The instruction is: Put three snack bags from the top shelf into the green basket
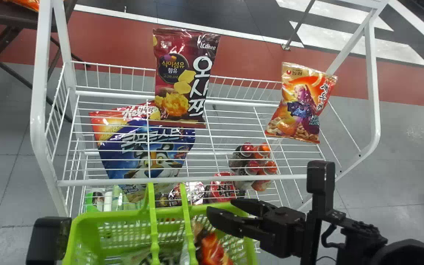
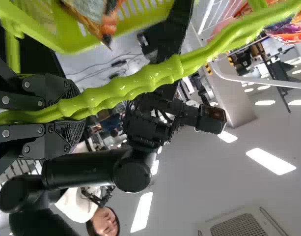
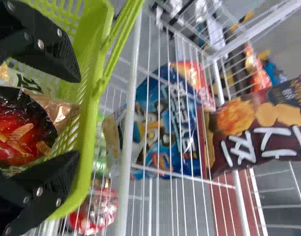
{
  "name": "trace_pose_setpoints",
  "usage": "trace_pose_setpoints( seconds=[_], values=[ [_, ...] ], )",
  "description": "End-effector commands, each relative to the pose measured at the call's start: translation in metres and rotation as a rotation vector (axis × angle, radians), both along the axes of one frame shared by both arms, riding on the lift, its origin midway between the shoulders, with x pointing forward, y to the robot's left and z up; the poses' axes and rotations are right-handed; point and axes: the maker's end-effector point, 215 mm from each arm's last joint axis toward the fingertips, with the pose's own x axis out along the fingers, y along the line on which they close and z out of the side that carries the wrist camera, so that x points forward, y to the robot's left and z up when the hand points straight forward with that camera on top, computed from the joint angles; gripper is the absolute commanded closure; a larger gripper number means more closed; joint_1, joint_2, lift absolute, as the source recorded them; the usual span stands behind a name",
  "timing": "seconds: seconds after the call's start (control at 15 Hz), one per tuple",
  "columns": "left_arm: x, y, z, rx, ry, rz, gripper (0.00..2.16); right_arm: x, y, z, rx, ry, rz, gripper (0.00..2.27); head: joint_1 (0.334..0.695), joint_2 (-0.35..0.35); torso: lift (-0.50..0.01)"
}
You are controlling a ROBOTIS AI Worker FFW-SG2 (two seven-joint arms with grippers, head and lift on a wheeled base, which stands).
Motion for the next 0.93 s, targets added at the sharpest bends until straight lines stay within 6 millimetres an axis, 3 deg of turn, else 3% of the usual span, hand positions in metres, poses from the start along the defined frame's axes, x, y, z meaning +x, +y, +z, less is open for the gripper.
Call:
trace_pose_setpoints(
  seconds=[0.0, 0.13, 0.2, 0.47, 0.6, 0.87],
  values=[
    [-0.001, -0.001, -0.001, 0.002, 0.001, -0.002, 1.63, -0.002, 0.005, 0.016, 0.087, -0.005, 0.006, 0.06, 0.695, -0.35, -0.045],
    [-0.001, -0.001, 0.0, 0.001, -0.001, -0.003, 1.63, 0.015, -0.008, 0.039, 0.111, -0.084, -0.032, 0.07, 0.695, -0.35, -0.045],
    [-0.002, -0.002, 0.0, -0.002, 0.001, -0.006, 1.63, 0.041, -0.027, 0.064, 0.107, -0.207, -0.089, 0.07, 0.695, -0.35, -0.045],
    [-0.005, -0.003, 0.0, -0.003, 0.005, -0.009, 1.63, 0.103, -0.105, 0.138, -0.016, -0.632, -0.292, 0.07, 0.695, -0.35, -0.045],
    [-0.007, -0.006, 0.0, -0.001, 0.004, -0.018, 1.63, 0.131, -0.137, 0.141, -0.118, -0.713, -0.382, 0.07, 0.695, -0.35, -0.045],
    [-0.01, -0.007, -0.001, 0.006, 0.006, -0.021, 1.63, 0.186, -0.193, 0.113, -0.248, -0.702, -0.501, 0.06, 0.695, -0.35, -0.045]
  ],
)
